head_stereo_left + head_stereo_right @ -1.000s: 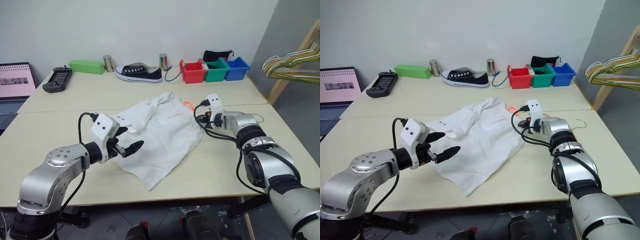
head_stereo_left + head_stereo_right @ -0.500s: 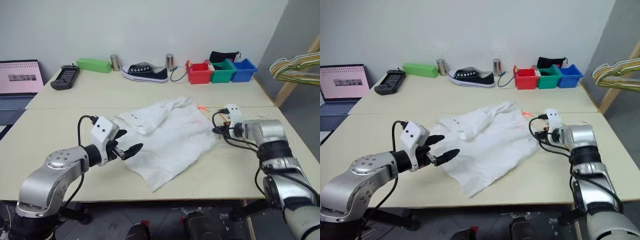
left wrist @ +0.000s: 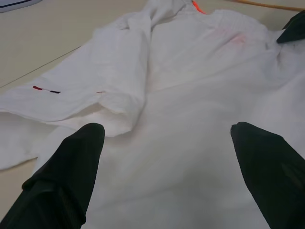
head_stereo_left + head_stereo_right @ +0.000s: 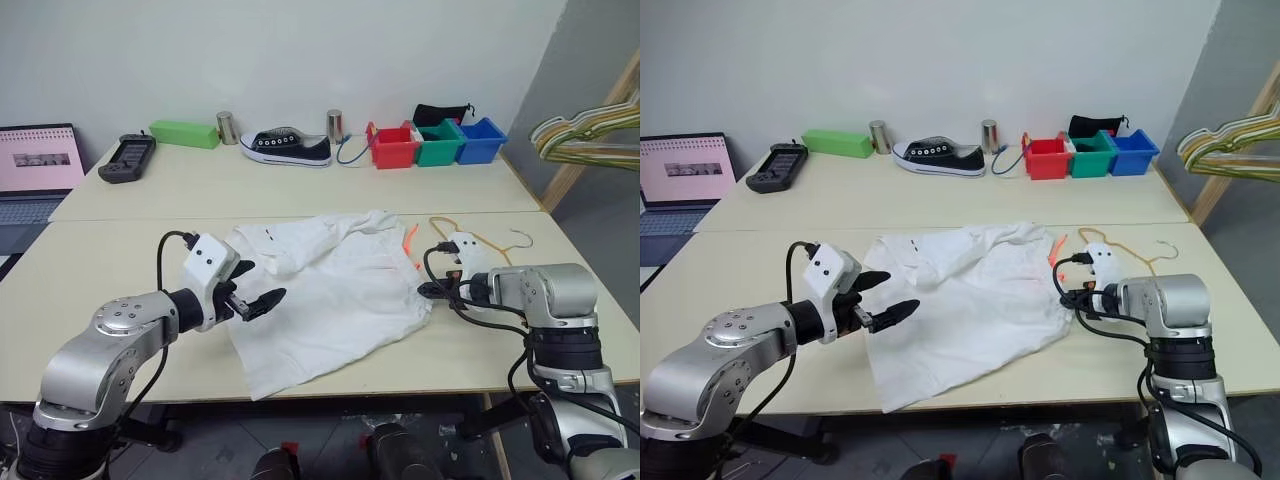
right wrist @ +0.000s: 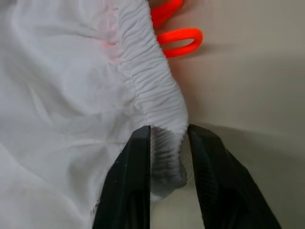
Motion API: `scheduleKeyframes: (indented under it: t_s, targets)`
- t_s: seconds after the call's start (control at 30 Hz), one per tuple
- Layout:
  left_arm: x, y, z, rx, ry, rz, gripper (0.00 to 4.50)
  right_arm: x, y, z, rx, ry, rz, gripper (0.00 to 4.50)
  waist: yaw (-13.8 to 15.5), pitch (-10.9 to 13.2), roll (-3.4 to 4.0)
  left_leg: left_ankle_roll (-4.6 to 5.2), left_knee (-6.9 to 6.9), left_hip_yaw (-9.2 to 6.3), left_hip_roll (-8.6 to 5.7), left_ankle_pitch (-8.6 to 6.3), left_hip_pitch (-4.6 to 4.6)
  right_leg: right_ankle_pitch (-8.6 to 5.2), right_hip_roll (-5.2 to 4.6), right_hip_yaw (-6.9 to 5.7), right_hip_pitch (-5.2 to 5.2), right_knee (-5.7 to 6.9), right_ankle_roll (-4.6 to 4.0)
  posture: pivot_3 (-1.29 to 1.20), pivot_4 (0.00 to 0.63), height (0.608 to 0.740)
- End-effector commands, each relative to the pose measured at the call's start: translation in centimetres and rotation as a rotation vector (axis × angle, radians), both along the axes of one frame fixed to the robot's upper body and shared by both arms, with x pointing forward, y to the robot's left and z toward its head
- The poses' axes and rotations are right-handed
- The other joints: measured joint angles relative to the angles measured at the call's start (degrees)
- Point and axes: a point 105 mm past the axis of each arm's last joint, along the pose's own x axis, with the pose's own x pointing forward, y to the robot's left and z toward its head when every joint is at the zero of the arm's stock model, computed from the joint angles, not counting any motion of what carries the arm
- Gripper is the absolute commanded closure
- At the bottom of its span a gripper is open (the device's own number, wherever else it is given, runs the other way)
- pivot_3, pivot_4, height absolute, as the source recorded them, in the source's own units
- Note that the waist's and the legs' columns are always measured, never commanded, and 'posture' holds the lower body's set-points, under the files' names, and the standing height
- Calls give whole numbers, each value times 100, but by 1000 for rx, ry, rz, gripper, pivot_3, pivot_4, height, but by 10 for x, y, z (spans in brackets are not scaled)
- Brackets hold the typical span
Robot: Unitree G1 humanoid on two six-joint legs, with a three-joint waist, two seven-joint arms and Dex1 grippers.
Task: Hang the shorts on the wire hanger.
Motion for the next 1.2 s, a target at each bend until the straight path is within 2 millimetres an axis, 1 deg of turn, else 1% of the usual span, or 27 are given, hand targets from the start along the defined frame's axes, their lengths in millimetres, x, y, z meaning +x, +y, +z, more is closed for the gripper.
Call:
scheduleKeyframes:
  t_s: [0.03, 0.1, 0.13, 0.2, 0.23, 0.27, 0.3, 0.37, 0.4, 0.5, 0.57, 0.67, 0.8, 0.87, 0.97, 1.03, 1.07, 1.1, 1.13, 1.17, 1.2]
  targets:
    - [3, 12, 8, 28, -44, 30, 0, 9, 0, 36, 17, -142, 51, 2060, 2, 0, 0, 0, 0, -1, 0, 0, 0, 0, 0, -1, 0, 0, 0, -199, 82, 740]
    - [6, 21, 8, 30, -45, 59, 0, 8, 4, 46, 2, -194, 107, 1538, 3, 0, 0, 1, 0, 0, 0, 0, -1, 0, 0, -1, 0, 0, 0, -201, 81, 740]
    - [7, 25, 8, 32, -45, 75, 0, 8, 5, 51, -22, -233, 142, 1370, 4, 0, 0, 1, 0, 0, 0, 0, -1, 0, 0, -1, 0, 0, -1, -202, 80, 740]
    - [8, 35, 9, 37, -42, 101, 0, 8, 11, 66, -105, -375, 262, 868, -1, 1, 2, 1, -2, 1, 1, 0, -6, -5, 1, -1, -5, 0, -6, -204, 80, 740]
    - [8, 40, 8, 38, -35, 113, 0, 6, 16, 73, -129, -442, 336, 701, -9, 1, 2, 1, -3, 4, 2, 0, -8, -6, 2, 0, -9, -2, -7, -207, 81, 740]
    - [7, 44, 7, 36, -27, 123, 0, 2, 24, 80, -132, -503, 421, 340, -17, 1, 2, 1, -6, 5, 2, -1, -11, -8, 2, 0, -13, -3, -9, -207, 81, 740]
    - [7, 50, 5, 35, -16, 135, 0, -7, 34, 89, -96, -554, 516, 193, -18, 1, 2, 2, -9, 5, 4, -1, -11, -11, 2, -1, -14, -4, -8, -209, 82, 740]
    - [7, 64, 0, 46, 2, 166, 0, -27, 54, 108, 5, -625, 690, 193, -37, 2, 2, 1, -11, 5, 6, -2, -11, -16, 2, -4, -14, -5, -8, -210, 82, 740]
    - [7, 69, -2, 51, 8, 176, 0, -36, 61, 113, 27, -646, 761, 193, -39, 2, 2, 1, -14, 5, 8, -2, -11, -16, 4, -5, -13, -5, -8, -210, 82, 740]
    - [11, 79, -9, 64, 41, 173, 0, -61, 75, 111, 9, -663, 967, 193, -39, 2, 1, 1, -14, 1, 12, -2, -11, -19, 8, -9, -14, -5, -13, -212, 80, 740]
    - [16, 83, -13, 76, 50, 162, 0, -71, 82, 110, -9, -681, 1057, 193, -32, 2, 0, 1, -12, 1, 12, -3, -11, -21, 7, -10, -13, -5, -16, -213, 75, 740]
    - [32, 87, -19, 79, 56, 154, 0, -81, 91, 107, -25, -695, 1153, 193, -14, 0, -2, 0, -10, -1, 11, -3, -11, -20, 4, -13, -13, -8, -16, -220, 67, 740]
    - [45, 78, -28, 57, 103, 80, 0, -81, 97, 104, -26, -703, 1177, 193, -26, -3, -6, -2, -11, 0, 4, -4, -10, -19, -12, -23, -14, -10, -14, -226, 61, 740]
    - [47, 73, -40, 67, 162, 28, 0, -78, 98, 103, -27, -707, 1166, 193, -37, -5, -8, -2, -9, 3, 2, -3, -10, -15, -17, -22, -12, -9, -11, -226, 61, 740]
    - [50, 75, -56, 104, 214, 0, 0, -72, 96, 102, -46, -718, 1139, 193, -72, -6, -9, -1, -9, 4, 1, -2, -10, -11, -18, -21, -12, -6, -8, -253, 56, 740]
    - [50, 77, -63, 131, 238, -19, 0, -70, 96, 102, -50, -720, 1119, 193, -149, -6, -9, 0, -10, 4, 2, -2, -10, -6, -16, -22, -14, -2, 0, -263, 55, 740]
    - [52, 80, -65, 151, 240, -12, 184, -70, 95, 101, -49, -720, 1109, 174, -166, -7, -9, 0, -12, 4, 3, -2, -10, 4, -15, -22, -14, -2, 19, -273, 52, 740]
    - [54, 82, -66, 164, 232, -8, 367, -70, 95, 101, -47, -720, 1101, 169, -175, -9, -5, -1, -12, 3, 3, -2, -10, 3, -14, -23, -14, -2, 19, -276, 51, 740]
    - [55, 83, -65, 164, 227, -7, 459, -70, 95, 101, -47, -720, 1095, 169, -181, -10, -3, 0, -13, 3, 3, -2, -10, 3, -14, -22, -14, -2, 19, -276, 51, 740]
    - [57, 83, -64, 157, 219, -13, 762, -70, 94, 101, -49, -721, 1090, 169, -182, -11, -3, -1, -14, 4, 2, -2, -10, 3, -14, -21, -13, -3, 20, -281, 51, 740]
    - [59, 82, -62, 152, 211, -17, 938, -70, 94, 101, -50, -721, 1086, 169, -183, -11, -4, -1, -14, 3, 2, -2, -10, 3, -15, -21, -13, -3, 20, -287, 49, 740]
